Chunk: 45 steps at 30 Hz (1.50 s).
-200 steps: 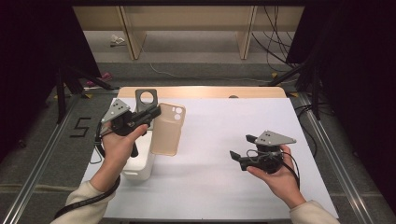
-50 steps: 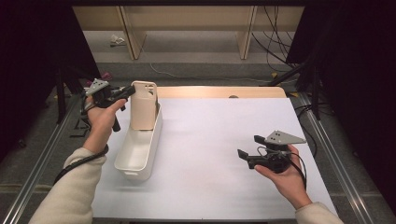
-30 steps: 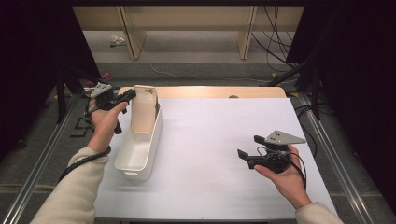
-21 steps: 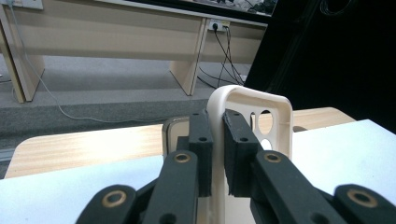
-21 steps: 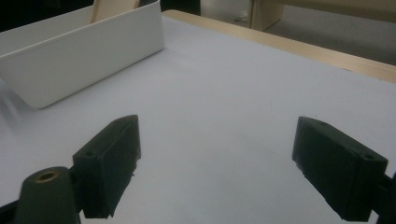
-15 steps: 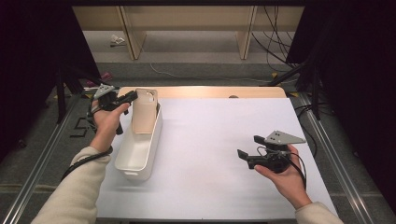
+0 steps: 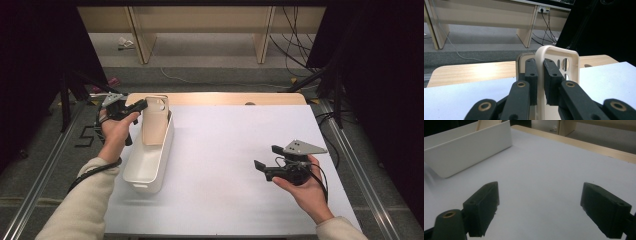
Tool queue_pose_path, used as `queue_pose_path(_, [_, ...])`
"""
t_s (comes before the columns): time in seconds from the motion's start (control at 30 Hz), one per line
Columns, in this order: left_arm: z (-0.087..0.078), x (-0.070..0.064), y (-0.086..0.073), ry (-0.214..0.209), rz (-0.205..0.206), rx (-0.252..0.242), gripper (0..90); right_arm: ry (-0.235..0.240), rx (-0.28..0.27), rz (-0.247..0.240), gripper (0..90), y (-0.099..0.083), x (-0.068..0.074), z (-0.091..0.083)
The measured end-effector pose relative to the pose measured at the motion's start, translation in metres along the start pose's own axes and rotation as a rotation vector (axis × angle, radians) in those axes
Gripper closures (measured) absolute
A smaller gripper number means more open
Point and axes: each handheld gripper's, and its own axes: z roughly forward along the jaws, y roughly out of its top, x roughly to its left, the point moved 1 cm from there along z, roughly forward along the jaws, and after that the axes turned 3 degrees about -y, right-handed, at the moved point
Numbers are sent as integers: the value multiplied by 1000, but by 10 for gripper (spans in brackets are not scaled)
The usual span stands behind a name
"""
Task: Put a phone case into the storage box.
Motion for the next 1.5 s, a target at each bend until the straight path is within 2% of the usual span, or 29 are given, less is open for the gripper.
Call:
queue_pose_path(0.7, [5, 6, -4, 16, -3, 35, 819, 1, 1, 0, 162, 0, 0, 0])
queue_pose_path(0.9, [7, 7, -5, 30, 13, 58, 820, 1, 1, 1, 162, 0, 0, 0])
queue_pose_path(1.13, [8, 9, -6, 43, 12, 70, 820, 2, 1, 1, 162, 0, 0, 0])
queue_pose_path(1.33, [9, 9, -4, 53, 32, 81, 816, 2, 1, 1, 162, 0, 0, 0])
queue_pose_path(1.5, [11, 7, -1, 74, 43, 99, 771, 1, 1, 0, 162, 0, 0, 0])
